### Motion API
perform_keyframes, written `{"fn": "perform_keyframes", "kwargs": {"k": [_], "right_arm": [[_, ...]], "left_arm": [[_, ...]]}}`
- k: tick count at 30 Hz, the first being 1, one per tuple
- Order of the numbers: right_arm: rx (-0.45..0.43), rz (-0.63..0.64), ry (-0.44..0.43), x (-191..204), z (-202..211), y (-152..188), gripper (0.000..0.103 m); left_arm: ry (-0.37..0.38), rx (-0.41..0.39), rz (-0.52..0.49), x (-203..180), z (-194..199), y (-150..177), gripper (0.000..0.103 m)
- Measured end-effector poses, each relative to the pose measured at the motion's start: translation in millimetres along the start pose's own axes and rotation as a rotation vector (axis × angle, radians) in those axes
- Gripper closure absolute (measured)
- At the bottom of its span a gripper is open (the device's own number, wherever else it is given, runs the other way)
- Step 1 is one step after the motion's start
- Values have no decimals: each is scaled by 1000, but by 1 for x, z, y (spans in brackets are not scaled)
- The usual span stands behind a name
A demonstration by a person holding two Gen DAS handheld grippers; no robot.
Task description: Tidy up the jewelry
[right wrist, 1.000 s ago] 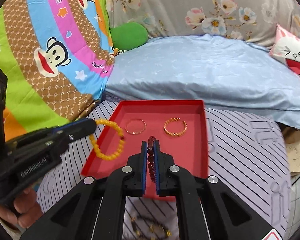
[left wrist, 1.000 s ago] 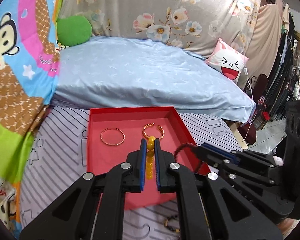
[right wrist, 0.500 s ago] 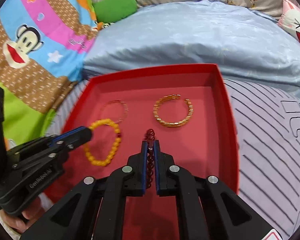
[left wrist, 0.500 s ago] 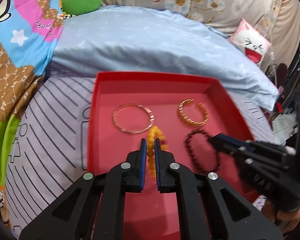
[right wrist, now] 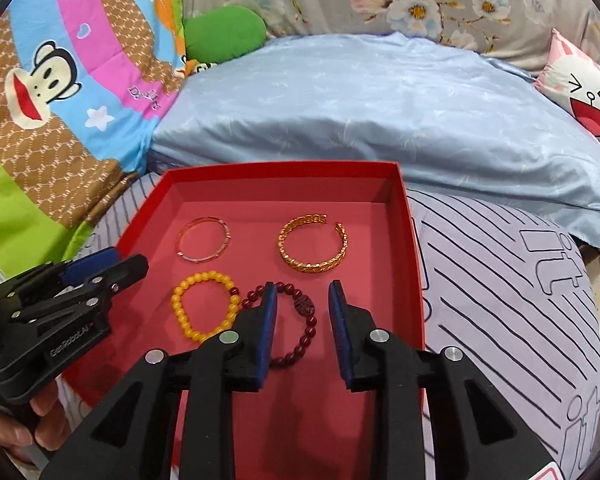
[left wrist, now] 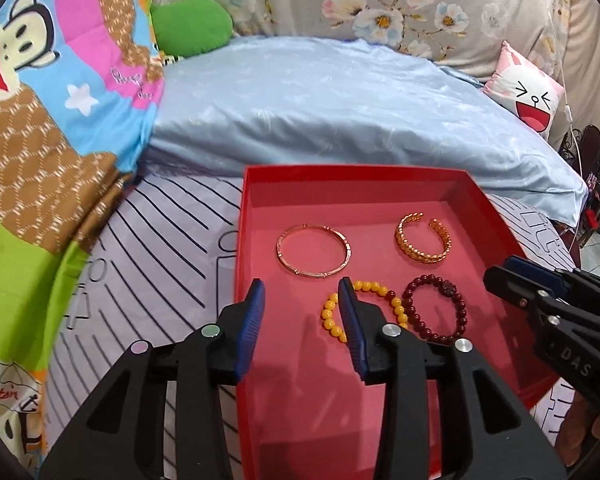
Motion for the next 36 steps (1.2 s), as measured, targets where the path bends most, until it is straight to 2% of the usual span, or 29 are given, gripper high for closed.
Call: {"fn": "perform_keyframes", "kwargs": {"k": [8,15,17,25,27,28,36], "right_arm": [[-27,-25,-21,0,45,21,75],[-12,-53,-12,-14,80,60,75],[-3,-60,-8,-18,89,74,75],[30,-115,16,-39,117,130,75],[37,-128,27,-45,122,142,75],[41,-134,31,-48,125,148,75],[75,-163,49,-61,133,181,75]], "left_arm": [[-21,-44,-6,-7,45,12,63],[-28,-43,-15,-20,81,47,61],[-20,-37,-5,-23,90,60,58],[32,5,30,-39,114,113,57],[59,10,40,-44,118,124,54],[74,11,40,-49,121,130,48],[129,34,-28,-92,122,154,47]]}}
Point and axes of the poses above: each gripper's, at about its wrist camera, not at the fingertips, and z roughly against the way its jaws point, x to its left, y to its underside, the point moved 5 cm from there along -z, roughly the way its jaws point, and after that the axes turned 10 degrees about -z, right-handed, at the moved point
